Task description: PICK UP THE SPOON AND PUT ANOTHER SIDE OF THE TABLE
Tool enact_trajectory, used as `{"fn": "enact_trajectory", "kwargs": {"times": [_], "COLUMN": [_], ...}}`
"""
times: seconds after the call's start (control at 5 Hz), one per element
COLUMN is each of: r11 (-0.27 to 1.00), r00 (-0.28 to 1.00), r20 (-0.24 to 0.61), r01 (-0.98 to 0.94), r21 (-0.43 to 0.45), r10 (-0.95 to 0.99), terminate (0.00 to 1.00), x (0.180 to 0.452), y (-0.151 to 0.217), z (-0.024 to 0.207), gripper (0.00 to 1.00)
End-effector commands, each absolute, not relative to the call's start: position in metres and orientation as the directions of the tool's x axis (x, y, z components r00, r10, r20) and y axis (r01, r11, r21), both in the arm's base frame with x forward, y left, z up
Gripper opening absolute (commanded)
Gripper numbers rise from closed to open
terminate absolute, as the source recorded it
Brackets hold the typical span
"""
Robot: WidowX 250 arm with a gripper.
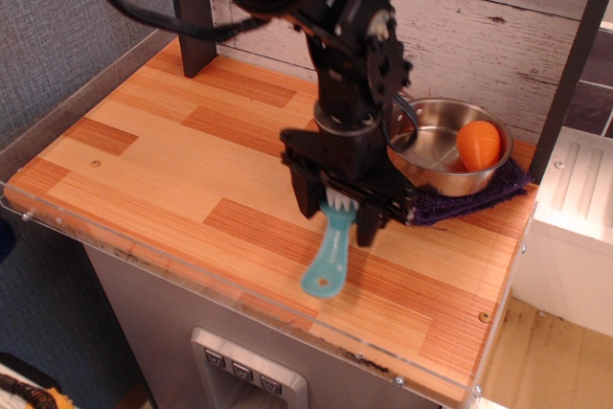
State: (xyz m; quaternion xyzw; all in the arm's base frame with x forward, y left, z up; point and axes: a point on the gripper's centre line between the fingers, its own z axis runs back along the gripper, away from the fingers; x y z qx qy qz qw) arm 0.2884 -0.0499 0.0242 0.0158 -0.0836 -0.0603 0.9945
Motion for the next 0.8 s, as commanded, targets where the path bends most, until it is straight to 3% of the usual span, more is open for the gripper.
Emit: {"fn": "enact_trajectory", "kwargs": {"times": [0.0, 0.2, 0.6], "r11": [0.998, 0.995, 0.994], "r00": [0.977, 0.976, 0.971], "r20": [0.203, 0.197, 0.219], "r01": [0.052, 0.090, 0.105], "r21": [0.043, 0.038, -0.010], "r10": [-0.060, -0.095, -0.101], "terminate": [0.00, 0.00, 0.00], "x": [0.286, 0.286, 0.288], "y": [-0.049, -0.049, -0.032], "z": [0.023, 0.028, 0.063], "gripper": [0.00, 1.00, 1.00]}}
